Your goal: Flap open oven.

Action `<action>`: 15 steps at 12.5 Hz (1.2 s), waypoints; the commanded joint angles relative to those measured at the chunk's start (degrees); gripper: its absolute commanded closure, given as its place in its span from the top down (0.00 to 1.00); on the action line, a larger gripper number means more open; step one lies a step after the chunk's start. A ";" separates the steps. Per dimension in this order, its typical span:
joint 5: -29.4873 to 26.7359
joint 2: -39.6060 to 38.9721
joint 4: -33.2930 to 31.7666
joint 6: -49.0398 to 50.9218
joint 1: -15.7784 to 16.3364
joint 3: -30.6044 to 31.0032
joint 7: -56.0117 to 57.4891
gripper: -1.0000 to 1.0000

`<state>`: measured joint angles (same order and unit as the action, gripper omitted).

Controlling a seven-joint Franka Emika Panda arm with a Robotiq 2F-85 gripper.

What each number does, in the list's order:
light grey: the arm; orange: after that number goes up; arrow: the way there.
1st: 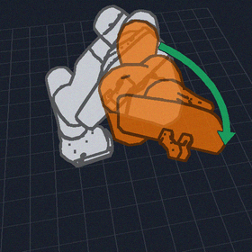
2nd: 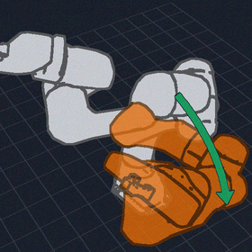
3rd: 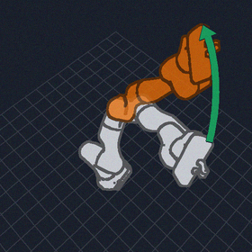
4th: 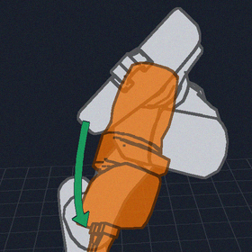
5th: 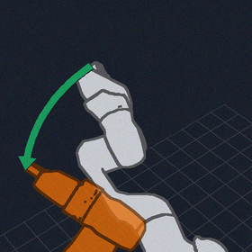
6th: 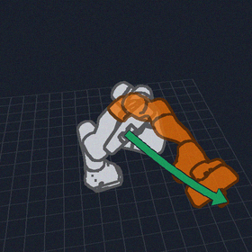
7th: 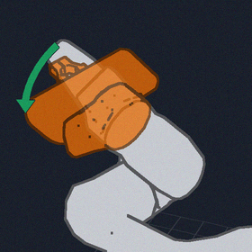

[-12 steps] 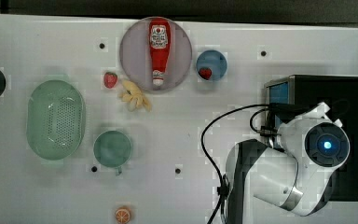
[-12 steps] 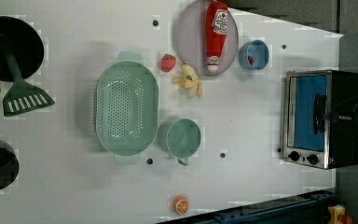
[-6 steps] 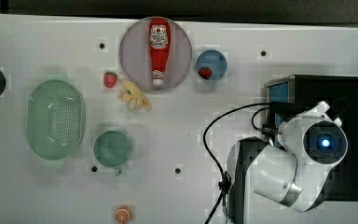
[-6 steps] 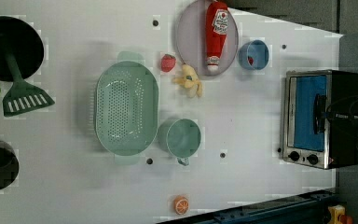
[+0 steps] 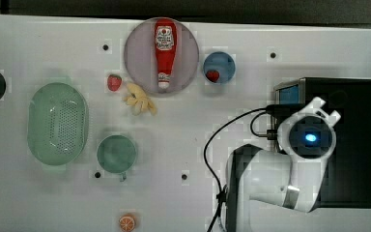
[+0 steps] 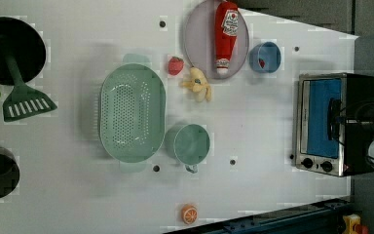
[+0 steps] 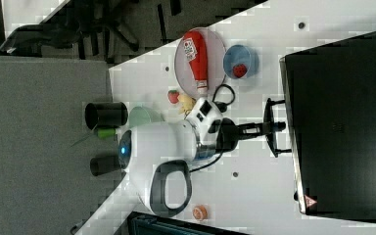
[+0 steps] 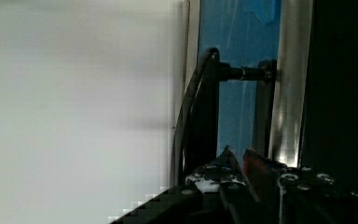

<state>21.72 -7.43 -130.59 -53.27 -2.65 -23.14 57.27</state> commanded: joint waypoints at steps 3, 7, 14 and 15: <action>9.76 -1.60 -1.62 3.47 5.20 4.39 -22.12 0.17; 21.60 -4.47 -1.43 8.10 7.58 8.29 -37.70 0.17; 31.22 -13.47 0.29 12.23 11.82 12.37 -56.06 0.17; 32.42 -15.19 0.61 12.22 12.64 12.46 -56.49 0.17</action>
<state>53.63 -23.18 -129.48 -41.52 8.64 -9.51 6.70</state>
